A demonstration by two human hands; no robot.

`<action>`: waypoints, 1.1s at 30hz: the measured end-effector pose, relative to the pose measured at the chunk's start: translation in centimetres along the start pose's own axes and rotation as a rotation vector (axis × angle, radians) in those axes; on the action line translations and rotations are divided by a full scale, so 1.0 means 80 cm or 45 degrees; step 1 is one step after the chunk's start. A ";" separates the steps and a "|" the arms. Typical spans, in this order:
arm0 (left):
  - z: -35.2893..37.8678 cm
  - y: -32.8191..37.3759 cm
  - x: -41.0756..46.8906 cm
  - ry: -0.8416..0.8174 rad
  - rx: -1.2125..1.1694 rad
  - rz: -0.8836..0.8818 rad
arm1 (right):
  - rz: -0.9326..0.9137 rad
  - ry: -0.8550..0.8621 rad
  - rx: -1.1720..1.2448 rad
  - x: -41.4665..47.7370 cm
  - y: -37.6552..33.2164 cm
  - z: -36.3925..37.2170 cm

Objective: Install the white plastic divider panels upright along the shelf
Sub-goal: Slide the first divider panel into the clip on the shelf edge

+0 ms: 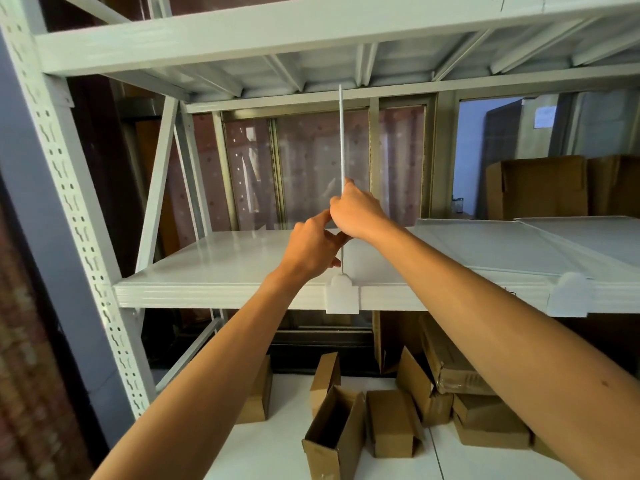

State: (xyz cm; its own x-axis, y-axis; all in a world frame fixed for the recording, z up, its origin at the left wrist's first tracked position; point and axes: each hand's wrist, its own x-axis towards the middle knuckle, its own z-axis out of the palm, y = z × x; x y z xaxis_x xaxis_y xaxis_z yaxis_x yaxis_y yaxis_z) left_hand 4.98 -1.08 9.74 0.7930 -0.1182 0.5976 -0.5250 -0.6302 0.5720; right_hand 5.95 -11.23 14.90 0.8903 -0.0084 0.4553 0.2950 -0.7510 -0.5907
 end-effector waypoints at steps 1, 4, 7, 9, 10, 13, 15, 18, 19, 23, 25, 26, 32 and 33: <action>0.000 -0.001 0.000 -0.001 -0.008 -0.001 | -0.001 0.000 0.003 0.000 0.000 0.000; 0.002 -0.007 0.000 -0.003 -0.038 -0.008 | 0.006 -0.013 0.016 -0.003 0.002 0.002; 0.005 -0.013 -0.003 -0.005 -0.041 -0.008 | 0.004 -0.012 0.015 -0.008 0.008 0.005; 0.007 -0.015 -0.005 -0.014 -0.060 -0.031 | 0.000 -0.024 0.005 -0.010 0.011 0.006; 0.006 -0.014 -0.005 -0.021 -0.085 -0.049 | -0.011 -0.038 0.007 -0.009 0.012 0.006; 0.005 -0.015 -0.004 -0.038 -0.121 -0.055 | -0.048 -0.080 0.032 -0.002 0.014 0.002; 0.004 -0.015 -0.003 -0.038 -0.112 -0.048 | -0.055 -0.102 0.036 0.004 0.011 -0.003; 0.005 -0.017 -0.001 -0.039 -0.060 -0.053 | -0.064 -0.121 0.109 0.014 0.006 -0.008; 0.006 -0.018 0.000 -0.038 -0.049 -0.058 | -0.062 -0.113 0.111 0.017 0.003 -0.009; 0.005 -0.017 0.005 -0.064 -0.010 -0.055 | -0.082 0.087 -0.079 0.035 -0.014 -0.022; 0.003 -0.013 0.008 -0.109 -0.008 -0.063 | -0.092 0.125 -0.181 0.042 -0.022 -0.032; 0.001 -0.011 0.009 -0.145 -0.018 -0.079 | -0.087 0.099 -0.198 0.044 -0.025 -0.036; -0.019 -0.011 0.031 -0.316 0.114 -0.147 | -0.052 -0.116 -0.095 0.048 -0.032 -0.036; -0.019 -0.014 0.038 -0.281 0.193 -0.137 | -0.057 -0.124 -0.083 0.049 -0.035 -0.033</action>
State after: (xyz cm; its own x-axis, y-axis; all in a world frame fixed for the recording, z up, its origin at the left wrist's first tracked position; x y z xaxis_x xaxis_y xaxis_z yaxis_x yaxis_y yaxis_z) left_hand 7.52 0.44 11.78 0.8984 -0.1980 0.3919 -0.3952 -0.7535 0.5253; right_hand 7.73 -10.93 20.12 0.9072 0.0877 0.4115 0.3146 -0.7908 -0.5250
